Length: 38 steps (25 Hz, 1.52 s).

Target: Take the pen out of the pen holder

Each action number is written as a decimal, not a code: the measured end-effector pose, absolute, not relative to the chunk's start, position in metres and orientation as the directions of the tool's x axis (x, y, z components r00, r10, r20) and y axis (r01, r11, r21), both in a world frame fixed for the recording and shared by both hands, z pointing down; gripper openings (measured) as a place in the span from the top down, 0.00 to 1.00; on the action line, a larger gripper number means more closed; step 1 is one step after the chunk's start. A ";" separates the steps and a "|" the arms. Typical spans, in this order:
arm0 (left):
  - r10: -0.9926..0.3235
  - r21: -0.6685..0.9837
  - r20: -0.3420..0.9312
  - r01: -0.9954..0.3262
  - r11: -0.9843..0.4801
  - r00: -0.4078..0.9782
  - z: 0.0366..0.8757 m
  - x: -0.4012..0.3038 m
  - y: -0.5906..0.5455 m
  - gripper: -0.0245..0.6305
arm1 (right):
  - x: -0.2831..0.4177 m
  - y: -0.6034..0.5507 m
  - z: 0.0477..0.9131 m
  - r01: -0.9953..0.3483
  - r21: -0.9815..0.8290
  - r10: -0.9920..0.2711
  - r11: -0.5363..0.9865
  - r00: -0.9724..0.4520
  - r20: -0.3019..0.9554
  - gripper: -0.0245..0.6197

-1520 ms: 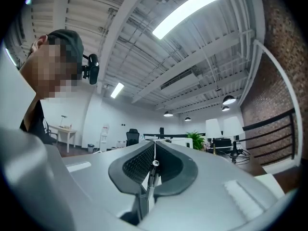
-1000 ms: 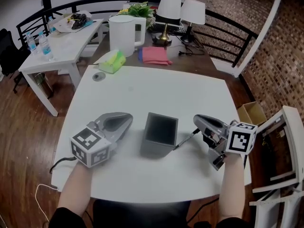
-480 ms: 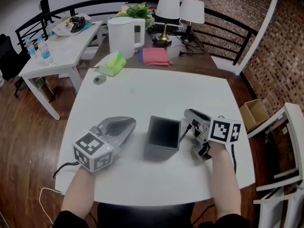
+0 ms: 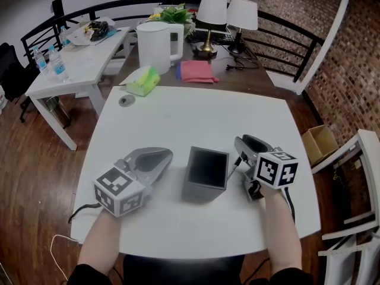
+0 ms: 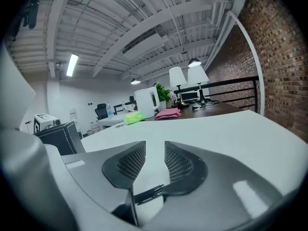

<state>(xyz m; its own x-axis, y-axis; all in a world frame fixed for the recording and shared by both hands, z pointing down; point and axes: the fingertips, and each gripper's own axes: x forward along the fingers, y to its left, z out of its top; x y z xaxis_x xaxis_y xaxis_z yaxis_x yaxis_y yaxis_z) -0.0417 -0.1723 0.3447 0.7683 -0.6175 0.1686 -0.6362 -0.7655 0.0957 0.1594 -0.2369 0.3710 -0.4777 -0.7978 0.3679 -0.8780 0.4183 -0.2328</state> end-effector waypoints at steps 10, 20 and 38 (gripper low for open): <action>-0.622 0.097 0.165 -0.640 -0.762 0.765 0.344 -0.042 -0.172 0.95 | 0.213 -0.205 0.350 -0.911 -0.078 -0.864 0.405 -0.409 0.292 0.87; -0.642 0.095 0.154 -0.658 -0.747 0.751 0.341 -0.044 -0.172 0.95 | 0.246 -0.199 0.351 -0.950 -0.100 -0.919 0.297 -0.312 0.240 0.94; -0.641 0.092 0.152 -0.657 -0.749 0.752 0.341 -0.045 -0.172 0.95 | 0.246 -0.192 0.346 -0.952 -0.092 -0.929 0.293 -0.306 0.210 0.94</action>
<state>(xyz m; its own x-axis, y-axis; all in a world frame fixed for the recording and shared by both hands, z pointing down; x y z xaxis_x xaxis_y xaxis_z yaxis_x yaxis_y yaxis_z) -0.0452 -0.1720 0.3409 0.7522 -0.6411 0.1521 -0.6566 -0.7487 0.0915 0.2456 -0.1925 0.3459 -0.3058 -0.9286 0.2101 -0.9518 0.2926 -0.0921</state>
